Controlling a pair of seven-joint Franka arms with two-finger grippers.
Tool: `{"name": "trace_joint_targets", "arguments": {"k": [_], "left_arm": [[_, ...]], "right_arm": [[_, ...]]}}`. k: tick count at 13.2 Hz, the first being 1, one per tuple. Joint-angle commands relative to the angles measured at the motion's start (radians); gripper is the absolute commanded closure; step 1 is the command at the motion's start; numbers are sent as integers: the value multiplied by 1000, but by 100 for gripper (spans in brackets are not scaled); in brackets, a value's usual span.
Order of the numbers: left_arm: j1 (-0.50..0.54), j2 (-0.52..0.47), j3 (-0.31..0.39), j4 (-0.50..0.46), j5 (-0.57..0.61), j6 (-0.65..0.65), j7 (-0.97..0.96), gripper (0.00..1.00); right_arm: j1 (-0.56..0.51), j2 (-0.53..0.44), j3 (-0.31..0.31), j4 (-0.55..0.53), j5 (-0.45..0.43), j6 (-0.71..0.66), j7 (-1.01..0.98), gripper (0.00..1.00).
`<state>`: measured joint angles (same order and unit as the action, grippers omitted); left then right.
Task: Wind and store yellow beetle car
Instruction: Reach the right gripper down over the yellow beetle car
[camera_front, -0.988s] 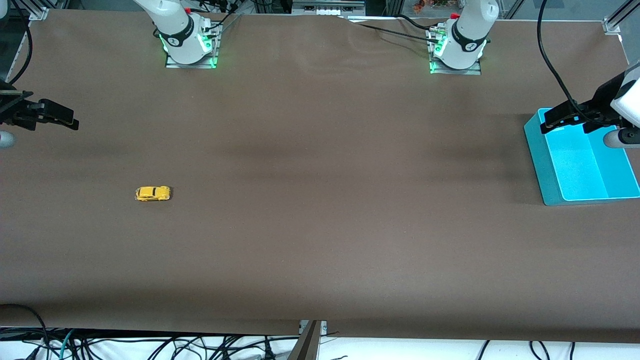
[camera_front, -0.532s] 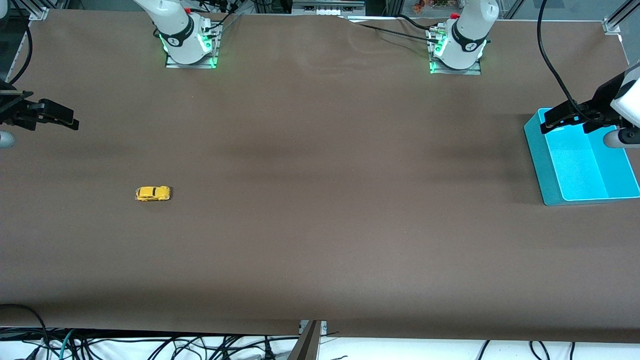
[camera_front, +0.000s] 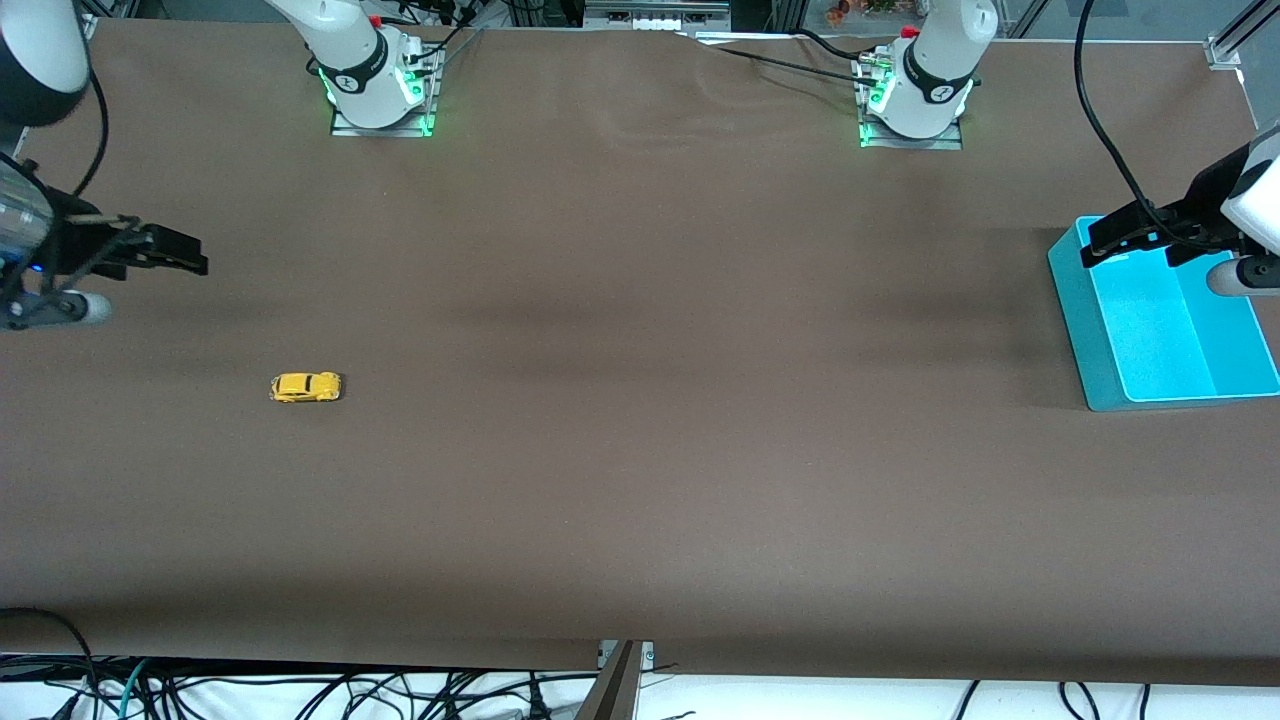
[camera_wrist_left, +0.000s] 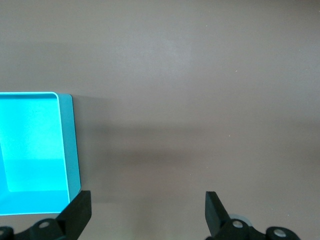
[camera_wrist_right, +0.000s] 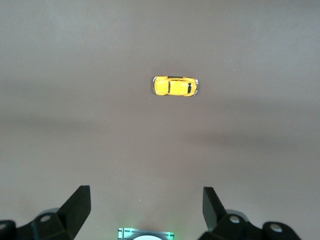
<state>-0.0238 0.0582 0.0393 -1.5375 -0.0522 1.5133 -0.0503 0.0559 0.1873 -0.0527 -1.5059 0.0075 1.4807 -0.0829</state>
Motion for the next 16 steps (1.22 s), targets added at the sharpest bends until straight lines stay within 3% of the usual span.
{"name": "trace_joint_targets", "arguments": {"k": [1, 7, 12, 16], "left_arm": [[8, 9, -4, 28, -20, -21, 6, 0], [10, 9, -4, 28, -20, -21, 6, 0], [10, 11, -4, 28, -20, -27, 6, 0], [10, 9, -4, 28, -20, -27, 6, 0]], "right_arm": [[7, 39, 0, 3, 16, -16, 0, 1], [2, 182, -3, 1, -3, 24, -197, 1], [5, 325, -3, -22, -27, 196, -525, 1], [1, 345, -4, -127, -29, 410, -815, 1]]}}
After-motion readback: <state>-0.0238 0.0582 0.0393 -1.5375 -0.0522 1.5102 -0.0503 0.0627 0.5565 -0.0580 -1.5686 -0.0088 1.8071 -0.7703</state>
